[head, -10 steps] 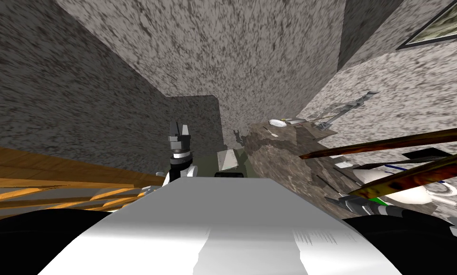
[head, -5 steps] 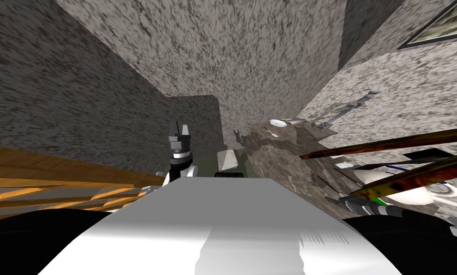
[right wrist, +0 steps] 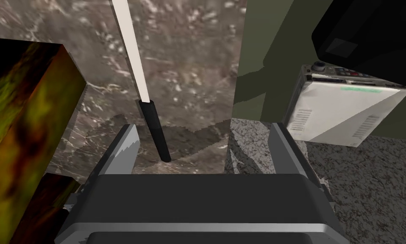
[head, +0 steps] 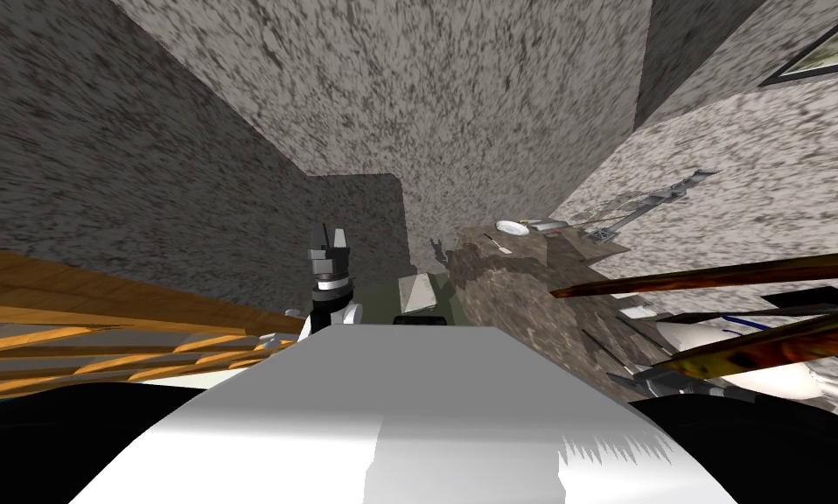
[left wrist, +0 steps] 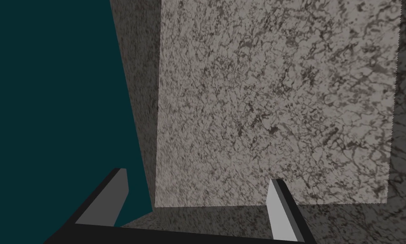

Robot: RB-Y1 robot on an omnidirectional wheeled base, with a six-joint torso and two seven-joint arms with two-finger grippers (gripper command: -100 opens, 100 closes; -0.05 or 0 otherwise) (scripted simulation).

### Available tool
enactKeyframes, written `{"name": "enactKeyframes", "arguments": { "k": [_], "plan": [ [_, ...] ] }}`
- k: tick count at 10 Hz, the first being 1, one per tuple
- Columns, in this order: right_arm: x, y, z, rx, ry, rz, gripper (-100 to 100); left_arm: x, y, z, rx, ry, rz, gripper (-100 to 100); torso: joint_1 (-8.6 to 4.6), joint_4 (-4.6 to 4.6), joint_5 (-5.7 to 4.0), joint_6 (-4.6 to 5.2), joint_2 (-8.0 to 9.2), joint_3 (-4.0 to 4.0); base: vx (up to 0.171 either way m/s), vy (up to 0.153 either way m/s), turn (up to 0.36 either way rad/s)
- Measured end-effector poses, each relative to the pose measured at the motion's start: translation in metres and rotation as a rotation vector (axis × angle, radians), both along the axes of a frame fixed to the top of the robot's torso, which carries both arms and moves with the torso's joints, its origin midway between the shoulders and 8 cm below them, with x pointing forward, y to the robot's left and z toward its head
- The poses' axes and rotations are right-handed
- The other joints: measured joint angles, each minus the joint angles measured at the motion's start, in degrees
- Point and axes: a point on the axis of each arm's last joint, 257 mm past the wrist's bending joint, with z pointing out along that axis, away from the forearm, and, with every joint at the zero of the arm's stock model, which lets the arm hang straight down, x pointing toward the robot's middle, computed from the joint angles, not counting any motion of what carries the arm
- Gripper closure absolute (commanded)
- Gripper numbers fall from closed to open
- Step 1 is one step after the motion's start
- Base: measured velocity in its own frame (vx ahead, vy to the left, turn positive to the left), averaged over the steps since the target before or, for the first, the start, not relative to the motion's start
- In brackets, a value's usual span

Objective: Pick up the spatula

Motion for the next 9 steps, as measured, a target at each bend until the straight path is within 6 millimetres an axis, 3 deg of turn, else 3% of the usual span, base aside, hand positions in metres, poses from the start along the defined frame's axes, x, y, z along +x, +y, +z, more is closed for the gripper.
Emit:
{"name": "enactKeyframes", "arguments": {
  "k": [9],
  "plan": [
    [-0.0044, -0.0012, 0.0007, -0.002, 0.015, 0.004, -100, 0.0, 0.0, 0.0, 0.0, 0.0, 0.0, 0, 0.18, -0.02, 0.06, -0.01, -0.08, -0.05, 0.002, -0.003, 0.008]
  ]
}}
